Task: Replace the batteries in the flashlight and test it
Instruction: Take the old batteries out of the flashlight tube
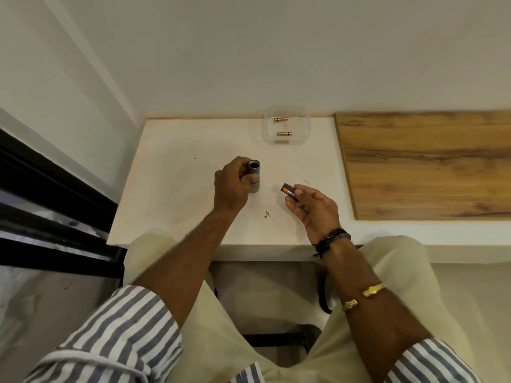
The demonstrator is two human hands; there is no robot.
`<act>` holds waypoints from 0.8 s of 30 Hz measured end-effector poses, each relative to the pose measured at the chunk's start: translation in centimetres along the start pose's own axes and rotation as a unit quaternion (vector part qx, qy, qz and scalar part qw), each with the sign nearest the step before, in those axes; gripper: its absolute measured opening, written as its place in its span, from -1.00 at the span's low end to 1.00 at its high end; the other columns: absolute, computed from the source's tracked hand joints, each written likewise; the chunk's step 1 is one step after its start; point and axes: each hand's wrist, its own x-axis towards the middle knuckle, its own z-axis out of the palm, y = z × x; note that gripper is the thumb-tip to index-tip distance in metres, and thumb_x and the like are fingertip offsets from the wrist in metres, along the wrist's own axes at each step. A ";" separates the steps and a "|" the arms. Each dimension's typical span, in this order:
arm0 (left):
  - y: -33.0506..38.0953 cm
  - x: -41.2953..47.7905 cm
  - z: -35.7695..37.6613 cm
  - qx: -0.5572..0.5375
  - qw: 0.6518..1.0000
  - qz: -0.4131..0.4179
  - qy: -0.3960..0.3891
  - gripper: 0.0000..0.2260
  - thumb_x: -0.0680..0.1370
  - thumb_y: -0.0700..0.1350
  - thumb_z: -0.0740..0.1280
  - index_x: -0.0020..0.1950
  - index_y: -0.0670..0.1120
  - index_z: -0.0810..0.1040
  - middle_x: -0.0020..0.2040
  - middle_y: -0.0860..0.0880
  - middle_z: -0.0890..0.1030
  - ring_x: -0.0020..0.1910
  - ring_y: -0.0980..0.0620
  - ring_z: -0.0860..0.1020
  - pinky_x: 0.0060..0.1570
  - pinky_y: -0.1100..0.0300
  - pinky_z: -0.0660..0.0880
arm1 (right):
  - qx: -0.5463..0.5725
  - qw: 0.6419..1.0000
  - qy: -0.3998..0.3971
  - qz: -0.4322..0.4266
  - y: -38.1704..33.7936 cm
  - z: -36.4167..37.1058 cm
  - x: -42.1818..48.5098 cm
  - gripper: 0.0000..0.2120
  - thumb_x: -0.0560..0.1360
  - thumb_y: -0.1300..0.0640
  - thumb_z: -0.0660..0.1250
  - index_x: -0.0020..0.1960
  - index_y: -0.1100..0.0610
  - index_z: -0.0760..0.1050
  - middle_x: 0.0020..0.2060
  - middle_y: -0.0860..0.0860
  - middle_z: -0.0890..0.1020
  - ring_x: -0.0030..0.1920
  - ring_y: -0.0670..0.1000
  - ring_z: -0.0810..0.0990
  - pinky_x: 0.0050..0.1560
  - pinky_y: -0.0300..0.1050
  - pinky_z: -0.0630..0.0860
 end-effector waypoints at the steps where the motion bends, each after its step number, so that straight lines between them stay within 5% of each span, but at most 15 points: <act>1: -0.1 0.1 0.3 -0.001 1.000 -0.008 -0.001 -0.79 0.47 -0.29 0.44 0.09 -0.18 0.64 -0.06 -0.09 0.72 -0.08 -0.01 0.68 0.00 0.11 0.62 | 0.002 1.000 0.000 0.001 0.1 0.0 0.0 -0.88 0.53 0.37 0.40 0.06 0.27 0.65 -0.07 0.16 0.76 -0.11 0.11 0.75 -0.08 -0.10 0.71; 14: 0.0 0.1 1.5 0.000 1.000 -0.018 -0.004 -0.68 0.49 -0.32 0.45 0.23 -0.23 0.57 0.15 -0.16 0.68 0.14 -0.08 0.64 0.20 0.00 0.57 | 0.032 0.999 0.002 0.004 0.3 0.1 0.2 -0.81 0.52 0.43 0.38 0.09 0.29 0.63 0.00 0.20 0.75 -0.08 0.13 0.76 -0.02 -0.06 0.71; 17: 0.2 -0.9 1.1 0.000 0.999 -0.036 0.031 -0.57 0.50 -0.33 0.45 0.35 -0.21 0.50 0.29 -0.16 0.61 0.24 -0.06 0.58 0.22 0.20 0.52 | 0.046 0.999 0.000 0.005 0.1 0.1 -0.1 -0.81 0.52 0.43 0.38 0.11 0.30 0.63 0.04 0.23 0.73 -0.06 0.14 0.75 0.00 -0.05 0.70; 20: 0.6 -3.4 0.1 -0.006 0.995 -0.013 0.101 -0.71 0.54 -0.27 0.42 0.26 -0.16 0.57 0.14 -0.08 0.68 0.06 0.07 0.63 0.11 0.26 0.57 | 0.056 0.998 -0.005 0.010 -0.1 0.4 -0.7 -0.80 0.52 0.42 0.38 0.14 0.31 0.61 0.05 0.24 0.73 -0.05 0.15 0.75 -0.03 -0.06 0.70; 24: 1.4 -6.3 -1.0 -0.066 0.996 -0.057 0.023 -0.78 0.57 -0.13 0.40 0.21 -0.11 0.61 0.06 0.00 0.69 0.02 0.09 0.65 0.12 0.08 0.62 | 0.044 0.998 -0.033 0.023 0.0 1.6 -2.1 -0.78 0.53 0.35 0.41 0.17 0.30 0.60 0.07 0.23 0.72 -0.01 0.18 0.74 -0.05 -0.06 0.70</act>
